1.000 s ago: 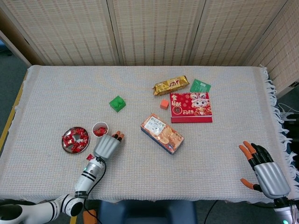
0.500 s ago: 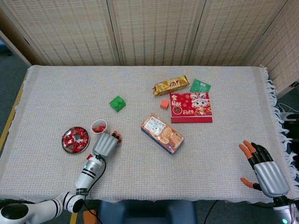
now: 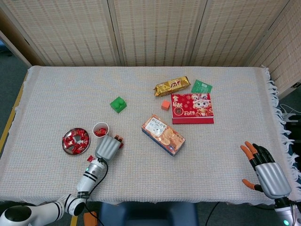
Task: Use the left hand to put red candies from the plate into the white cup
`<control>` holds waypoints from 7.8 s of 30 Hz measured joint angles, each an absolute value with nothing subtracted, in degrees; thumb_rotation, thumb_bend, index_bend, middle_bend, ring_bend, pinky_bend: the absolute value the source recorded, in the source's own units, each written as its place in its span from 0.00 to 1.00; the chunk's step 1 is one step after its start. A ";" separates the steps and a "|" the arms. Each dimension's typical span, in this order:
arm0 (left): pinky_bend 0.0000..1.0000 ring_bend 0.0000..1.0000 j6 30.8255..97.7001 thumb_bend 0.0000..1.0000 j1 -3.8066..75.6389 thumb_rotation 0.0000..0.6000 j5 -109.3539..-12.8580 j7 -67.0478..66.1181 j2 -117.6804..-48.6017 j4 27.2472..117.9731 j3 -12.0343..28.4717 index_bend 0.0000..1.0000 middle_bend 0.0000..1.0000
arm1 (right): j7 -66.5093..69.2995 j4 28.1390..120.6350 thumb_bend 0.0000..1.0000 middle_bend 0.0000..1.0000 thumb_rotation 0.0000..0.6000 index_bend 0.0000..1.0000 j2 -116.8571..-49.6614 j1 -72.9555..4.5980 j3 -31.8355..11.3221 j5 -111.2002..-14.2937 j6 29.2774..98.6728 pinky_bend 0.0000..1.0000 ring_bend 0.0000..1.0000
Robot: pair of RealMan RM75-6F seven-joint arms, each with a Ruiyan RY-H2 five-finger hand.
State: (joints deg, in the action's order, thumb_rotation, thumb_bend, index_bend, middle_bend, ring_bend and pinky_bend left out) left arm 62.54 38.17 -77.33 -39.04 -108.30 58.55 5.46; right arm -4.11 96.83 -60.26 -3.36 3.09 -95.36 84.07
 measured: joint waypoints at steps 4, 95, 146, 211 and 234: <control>1.00 0.81 62.86 0.45 38.04 1.00 -77.86 -39.10 -108.37 58.31 5.13 0.46 0.50 | -4.09 96.87 0.02 0.00 1.00 0.00 -60.24 -3.27 3.03 -95.34 84.23 0.10 0.00; 1.00 0.70 73.39 0.40 21.65 1.00 -93.88 -16.22 -94.64 61.79 -5.58 0.29 0.28 | -7.01 97.57 0.02 0.00 1.00 0.00 -60.99 -4.00 3.20 -94.66 81.85 0.11 0.00; 1.00 0.72 75.02 0.41 22.17 1.00 -92.43 -16.81 -88.43 70.54 -1.11 0.48 0.50 | -7.74 97.55 0.02 0.00 1.00 0.00 -61.47 -4.04 2.63 -93.46 81.68 0.11 0.00; 1.00 0.73 66.36 0.40 25.93 1.00 -81.46 -9.28 -90.62 62.36 2.22 0.30 0.35 | -8.94 97.65 0.02 0.00 1.00 0.00 -61.98 -4.54 2.75 -92.73 80.76 0.11 0.00; 1.00 0.74 61.60 0.40 26.48 1.00 -78.80 -11.90 -91.65 58.67 2.60 0.37 0.38 | -9.49 97.71 0.02 0.00 1.00 0.00 -62.22 -4.60 2.40 -91.93 80.46 0.11 0.00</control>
State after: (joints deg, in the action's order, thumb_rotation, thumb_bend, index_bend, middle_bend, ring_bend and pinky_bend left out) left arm 61.60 26.48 -78.80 -11.90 -91.65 58.67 2.60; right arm -9.49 97.71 -62.22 -4.60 2.40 -91.93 80.46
